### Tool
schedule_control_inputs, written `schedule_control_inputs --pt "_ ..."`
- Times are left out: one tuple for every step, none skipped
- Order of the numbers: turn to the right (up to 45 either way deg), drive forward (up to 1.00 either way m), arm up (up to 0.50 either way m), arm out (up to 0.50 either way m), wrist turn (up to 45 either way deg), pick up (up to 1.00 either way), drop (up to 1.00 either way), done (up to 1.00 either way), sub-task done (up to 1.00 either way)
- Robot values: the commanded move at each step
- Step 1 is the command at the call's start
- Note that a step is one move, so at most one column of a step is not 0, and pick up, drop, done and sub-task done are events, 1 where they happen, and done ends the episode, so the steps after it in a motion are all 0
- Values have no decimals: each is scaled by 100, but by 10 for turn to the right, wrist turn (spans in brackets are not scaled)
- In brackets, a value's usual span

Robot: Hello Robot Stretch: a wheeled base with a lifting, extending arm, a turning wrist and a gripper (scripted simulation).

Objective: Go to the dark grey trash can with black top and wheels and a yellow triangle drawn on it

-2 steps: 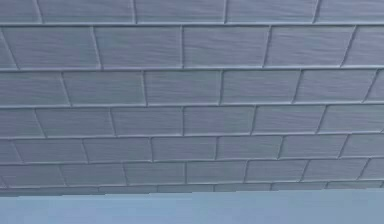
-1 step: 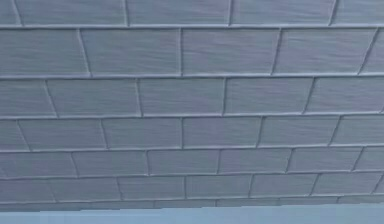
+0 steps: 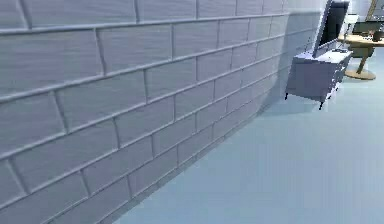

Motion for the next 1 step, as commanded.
schedule_control_inputs --pt "450 0 0 0 0 0 0 0 0"
